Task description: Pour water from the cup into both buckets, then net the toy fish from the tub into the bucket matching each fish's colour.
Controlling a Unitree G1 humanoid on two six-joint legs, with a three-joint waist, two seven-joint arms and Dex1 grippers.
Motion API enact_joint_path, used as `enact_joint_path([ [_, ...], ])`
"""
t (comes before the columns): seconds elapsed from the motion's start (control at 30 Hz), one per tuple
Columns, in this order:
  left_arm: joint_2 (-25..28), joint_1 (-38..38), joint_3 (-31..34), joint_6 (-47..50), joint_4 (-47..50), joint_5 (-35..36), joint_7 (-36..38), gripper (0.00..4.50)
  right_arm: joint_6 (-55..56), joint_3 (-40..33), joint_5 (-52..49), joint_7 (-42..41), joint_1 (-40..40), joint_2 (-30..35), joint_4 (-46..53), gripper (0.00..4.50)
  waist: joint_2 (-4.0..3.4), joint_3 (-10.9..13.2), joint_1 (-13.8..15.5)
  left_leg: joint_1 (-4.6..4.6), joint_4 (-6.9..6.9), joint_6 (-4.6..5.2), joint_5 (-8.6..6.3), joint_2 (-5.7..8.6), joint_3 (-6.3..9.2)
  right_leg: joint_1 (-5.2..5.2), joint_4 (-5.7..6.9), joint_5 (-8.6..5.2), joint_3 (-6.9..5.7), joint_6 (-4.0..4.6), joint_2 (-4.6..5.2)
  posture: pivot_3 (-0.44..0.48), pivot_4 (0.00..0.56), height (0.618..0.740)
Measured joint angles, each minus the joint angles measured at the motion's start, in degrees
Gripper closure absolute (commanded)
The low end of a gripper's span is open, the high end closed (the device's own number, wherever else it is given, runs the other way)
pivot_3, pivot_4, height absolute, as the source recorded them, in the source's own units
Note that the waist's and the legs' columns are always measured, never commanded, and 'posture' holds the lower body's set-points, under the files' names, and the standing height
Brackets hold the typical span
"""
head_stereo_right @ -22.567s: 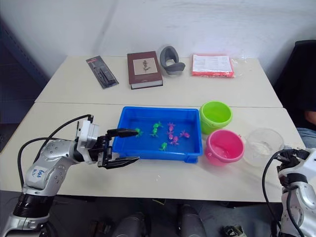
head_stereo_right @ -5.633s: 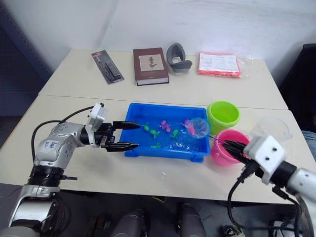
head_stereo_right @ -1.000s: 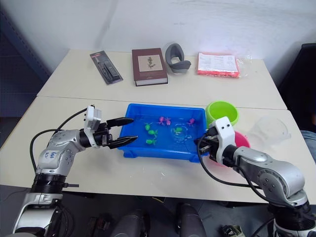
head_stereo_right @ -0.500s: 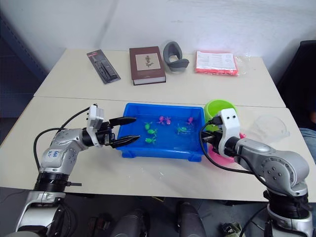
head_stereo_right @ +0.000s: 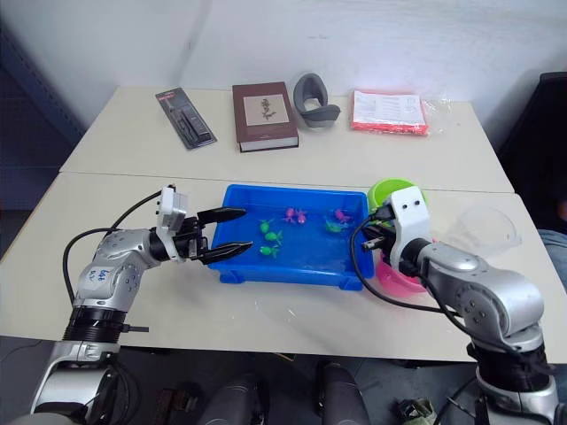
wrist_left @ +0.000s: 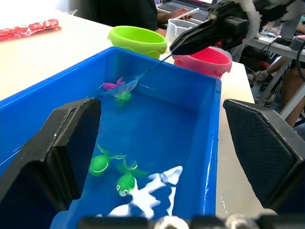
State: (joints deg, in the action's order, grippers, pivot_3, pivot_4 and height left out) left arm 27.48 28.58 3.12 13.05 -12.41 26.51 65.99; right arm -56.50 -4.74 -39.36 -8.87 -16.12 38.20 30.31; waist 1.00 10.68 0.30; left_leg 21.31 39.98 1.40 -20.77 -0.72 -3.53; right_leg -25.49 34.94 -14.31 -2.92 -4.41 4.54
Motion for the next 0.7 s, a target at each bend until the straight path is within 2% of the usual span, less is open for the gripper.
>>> enact_joint_path([
  [0.13,0.3,-0.2,0.0,-0.3,-0.3,0.0,0.4,0.06,8.4,1.4,6.3,-5.7,7.8,4.0,4.9,4.5,0.0,0.0,0.0,-0.02,0.0,0.01,0.01,0.0,-0.02,0.01,-0.02,0.01,0.01,-0.02,-0.03,0.0,0.15,0.74],
  [0.33,0.6,-0.2,-0.1,-0.7,-1.4,0.0,1.8,0.06,18.2,-0.8,11.4,-11.5,19.7,4.4,10.3,4.5,0.0,0.0,0.1,-0.09,0.02,0.0,0.01,0.01,-0.09,0.03,0.04,0.02,0.01,-0.03,-0.06,0.0,0.15,0.74],
  [0.57,0.2,1.1,-1.3,-0.7,-2.2,0.0,3.9,0.06,27.8,-8.8,13.8,-16.8,32.2,2.6,17.0,4.5,0.01,0.0,0.8,-0.13,0.06,0.0,0.01,0.02,-0.14,0.03,0.05,0.03,-0.04,-0.05,-0.1,0.0,0.15,0.74],
  [0.7,-0.7,3.9,-2.3,-0.6,-2.6,0.0,5.0,0.06,34.8,-17.3,16.3,-18.7,41.6,-1.3,20.0,4.5,0.01,0.0,1.4,-0.11,0.06,0.0,0.01,0.06,-0.11,0.06,0.03,0.03,-0.03,-0.05,-0.34,0.0,0.15,0.74],
])
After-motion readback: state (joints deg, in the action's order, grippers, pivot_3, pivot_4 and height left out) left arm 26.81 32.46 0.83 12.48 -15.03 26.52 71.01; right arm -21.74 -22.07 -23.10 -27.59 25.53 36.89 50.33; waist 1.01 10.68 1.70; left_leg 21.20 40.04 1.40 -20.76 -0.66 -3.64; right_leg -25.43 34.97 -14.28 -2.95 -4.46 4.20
